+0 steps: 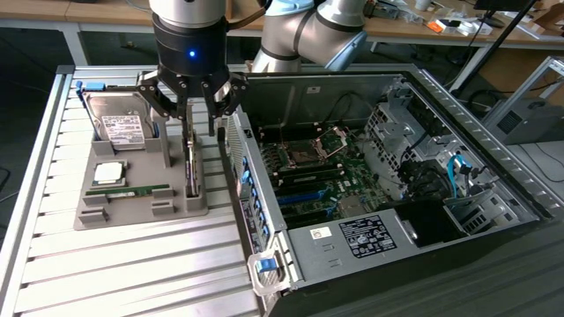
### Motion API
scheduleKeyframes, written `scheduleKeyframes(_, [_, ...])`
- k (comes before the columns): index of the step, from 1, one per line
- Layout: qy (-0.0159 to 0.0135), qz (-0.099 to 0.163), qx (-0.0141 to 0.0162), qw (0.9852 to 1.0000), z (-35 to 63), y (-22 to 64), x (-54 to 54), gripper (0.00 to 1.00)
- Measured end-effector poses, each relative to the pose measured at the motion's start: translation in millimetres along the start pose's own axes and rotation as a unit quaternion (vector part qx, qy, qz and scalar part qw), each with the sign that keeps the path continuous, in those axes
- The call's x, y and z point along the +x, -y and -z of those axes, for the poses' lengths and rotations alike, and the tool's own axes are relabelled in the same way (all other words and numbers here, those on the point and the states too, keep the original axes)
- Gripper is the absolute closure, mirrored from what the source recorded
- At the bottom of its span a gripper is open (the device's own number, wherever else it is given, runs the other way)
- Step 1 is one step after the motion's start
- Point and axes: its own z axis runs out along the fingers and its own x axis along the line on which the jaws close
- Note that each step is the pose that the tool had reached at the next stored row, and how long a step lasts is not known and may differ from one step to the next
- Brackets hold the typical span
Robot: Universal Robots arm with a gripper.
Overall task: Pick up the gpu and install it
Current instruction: 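Pick up the gpu and move the gpu toward the slot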
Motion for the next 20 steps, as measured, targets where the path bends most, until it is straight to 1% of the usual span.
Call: scheduleKeyframes(20, [0.0,0.0,0.0,1.0,-4.7,0.2,0.1,0.58])
